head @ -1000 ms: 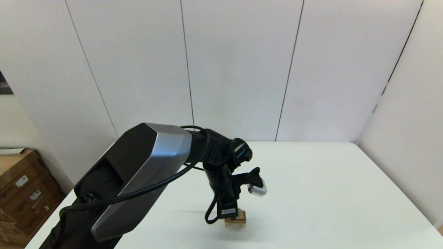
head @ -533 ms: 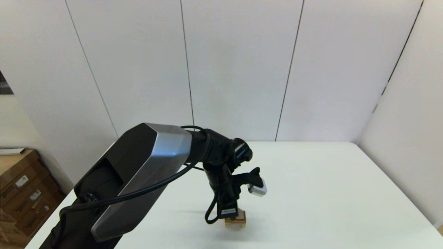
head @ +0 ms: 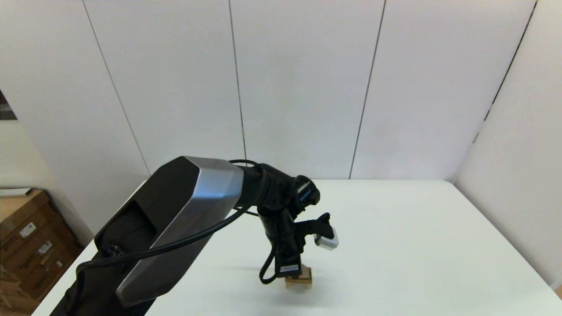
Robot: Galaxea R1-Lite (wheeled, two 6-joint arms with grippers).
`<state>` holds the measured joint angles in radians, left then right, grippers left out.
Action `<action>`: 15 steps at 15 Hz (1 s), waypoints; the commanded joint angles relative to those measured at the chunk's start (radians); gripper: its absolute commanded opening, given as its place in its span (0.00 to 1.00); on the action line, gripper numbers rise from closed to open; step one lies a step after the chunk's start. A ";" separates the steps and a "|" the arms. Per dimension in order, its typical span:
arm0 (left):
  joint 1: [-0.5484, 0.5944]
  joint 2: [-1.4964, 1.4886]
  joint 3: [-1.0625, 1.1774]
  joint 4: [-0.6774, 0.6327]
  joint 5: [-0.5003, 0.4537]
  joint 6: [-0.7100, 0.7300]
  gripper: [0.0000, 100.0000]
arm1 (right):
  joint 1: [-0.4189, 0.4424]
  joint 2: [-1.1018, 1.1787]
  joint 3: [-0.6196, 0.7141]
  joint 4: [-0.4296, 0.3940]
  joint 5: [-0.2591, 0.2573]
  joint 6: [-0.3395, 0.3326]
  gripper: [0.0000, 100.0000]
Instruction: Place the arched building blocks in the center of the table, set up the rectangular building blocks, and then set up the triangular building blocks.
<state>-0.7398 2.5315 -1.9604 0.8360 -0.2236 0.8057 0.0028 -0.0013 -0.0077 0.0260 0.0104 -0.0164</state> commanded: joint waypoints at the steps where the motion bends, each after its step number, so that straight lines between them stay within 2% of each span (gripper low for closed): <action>1: 0.000 0.000 -0.002 0.005 0.000 0.004 0.00 | 0.000 0.000 0.000 0.000 0.000 0.000 1.00; 3: -0.001 0.001 -0.002 0.005 0.003 0.004 0.00 | 0.000 0.000 0.000 0.000 0.000 0.000 1.00; 4: -0.001 0.001 -0.002 0.005 0.003 0.004 1.00 | 0.000 0.000 0.000 0.000 0.000 0.000 1.00; 11: 0.002 -0.011 -0.003 0.005 0.001 -0.005 1.00 | 0.000 0.000 0.000 0.000 0.000 0.000 1.00; 15: 0.114 -0.206 -0.003 0.005 0.017 -0.020 1.00 | 0.000 0.000 0.000 0.000 0.000 0.000 1.00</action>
<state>-0.6894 2.4515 -1.9636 0.8360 -0.2155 0.7898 0.0028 -0.0013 -0.0077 0.0257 0.0104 -0.0162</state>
